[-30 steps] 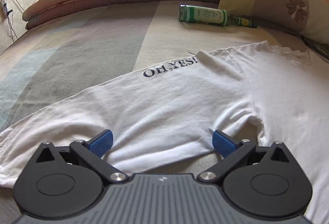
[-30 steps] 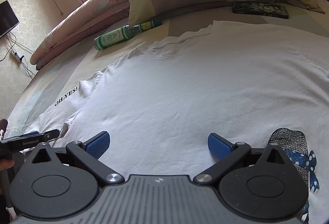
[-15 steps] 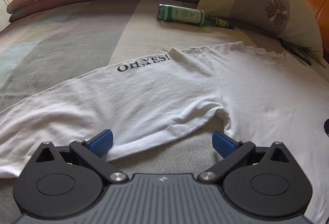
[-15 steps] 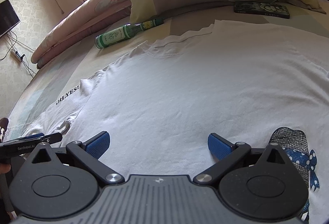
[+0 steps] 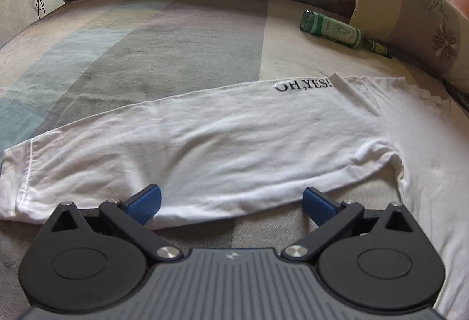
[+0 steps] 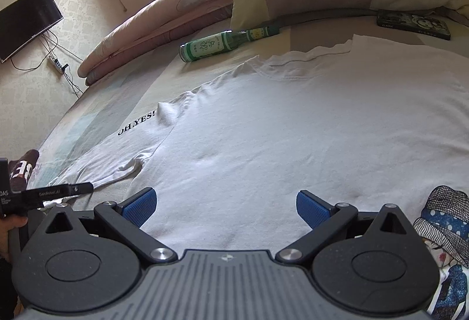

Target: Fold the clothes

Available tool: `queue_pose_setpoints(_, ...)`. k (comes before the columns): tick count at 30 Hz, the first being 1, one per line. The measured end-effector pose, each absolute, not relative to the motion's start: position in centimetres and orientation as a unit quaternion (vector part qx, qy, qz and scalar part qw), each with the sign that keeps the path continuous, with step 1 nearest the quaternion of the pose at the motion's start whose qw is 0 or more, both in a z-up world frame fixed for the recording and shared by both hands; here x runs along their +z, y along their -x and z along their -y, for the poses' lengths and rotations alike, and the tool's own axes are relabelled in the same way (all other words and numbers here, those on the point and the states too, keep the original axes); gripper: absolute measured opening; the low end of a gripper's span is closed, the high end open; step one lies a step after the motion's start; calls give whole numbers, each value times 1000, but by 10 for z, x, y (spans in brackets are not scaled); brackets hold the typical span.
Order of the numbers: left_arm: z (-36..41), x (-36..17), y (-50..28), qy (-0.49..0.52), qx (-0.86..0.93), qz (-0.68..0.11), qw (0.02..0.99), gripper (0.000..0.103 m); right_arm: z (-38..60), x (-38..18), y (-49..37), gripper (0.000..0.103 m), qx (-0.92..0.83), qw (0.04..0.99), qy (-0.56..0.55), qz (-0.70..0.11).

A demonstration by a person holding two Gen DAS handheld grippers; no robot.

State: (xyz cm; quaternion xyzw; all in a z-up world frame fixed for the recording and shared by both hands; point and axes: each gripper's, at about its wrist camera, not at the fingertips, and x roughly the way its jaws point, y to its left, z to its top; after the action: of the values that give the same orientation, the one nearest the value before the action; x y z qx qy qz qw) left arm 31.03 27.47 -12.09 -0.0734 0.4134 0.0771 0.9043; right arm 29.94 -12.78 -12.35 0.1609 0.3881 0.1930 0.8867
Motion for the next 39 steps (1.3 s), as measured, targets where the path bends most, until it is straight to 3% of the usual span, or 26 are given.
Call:
queue_pose_setpoints(22,-394,-116,-322,297,151,-365,869,102,123,-126,-298,103,190,892,-152,-380)
queue_pose_setpoints(27,-405,-120,-337,238,210,-368,874,102,122,-129,-299,103,187,893,-146,-382)
queue_pose_setpoints(32,-405,-108,-317,262,172,-346,884,101,124,-129,-300,103,181,895,-147,-380)
queue_pose_setpoints(39,-381,-124,-274,286,108,-372,876,101,120,-131,-300,103,178,896,-133,-383)
